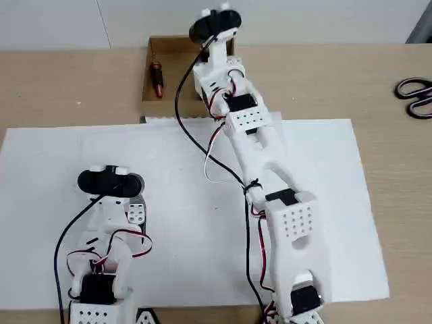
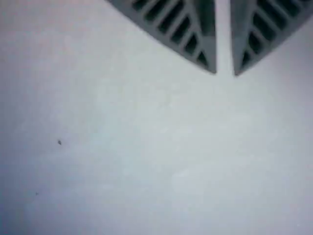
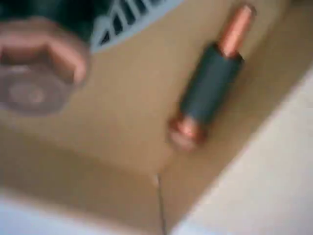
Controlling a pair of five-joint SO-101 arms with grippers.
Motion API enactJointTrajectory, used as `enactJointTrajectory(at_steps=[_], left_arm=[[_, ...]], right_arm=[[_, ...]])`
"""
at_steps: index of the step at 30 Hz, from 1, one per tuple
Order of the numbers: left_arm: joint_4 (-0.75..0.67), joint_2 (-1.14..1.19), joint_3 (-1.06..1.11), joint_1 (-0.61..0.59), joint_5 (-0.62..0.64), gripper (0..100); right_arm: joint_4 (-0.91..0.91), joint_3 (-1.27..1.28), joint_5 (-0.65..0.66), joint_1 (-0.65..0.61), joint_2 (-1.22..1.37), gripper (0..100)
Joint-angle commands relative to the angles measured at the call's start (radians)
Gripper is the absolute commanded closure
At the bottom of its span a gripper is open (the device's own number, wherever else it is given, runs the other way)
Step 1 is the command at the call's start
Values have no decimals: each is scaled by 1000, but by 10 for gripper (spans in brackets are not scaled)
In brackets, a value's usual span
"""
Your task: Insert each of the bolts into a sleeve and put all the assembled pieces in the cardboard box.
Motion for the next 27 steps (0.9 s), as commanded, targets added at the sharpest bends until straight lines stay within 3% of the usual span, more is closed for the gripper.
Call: enactJointTrajectory(at_steps=[1,4,11,17,27], left_arm=[[3,-8,-5,-3,0,993],[3,-8,-5,-3,0,993],[3,-8,-5,-3,0,993],[3,-8,-5,-3,0,993],[3,-8,-5,-3,0,993]], right_arm=[[-25,-107,0,-2,13,990],[-25,-126,6,-2,42,970],[-25,-126,63,-2,50,805],[-4,-133,64,13,7,807],[254,-133,57,56,-206,808]])
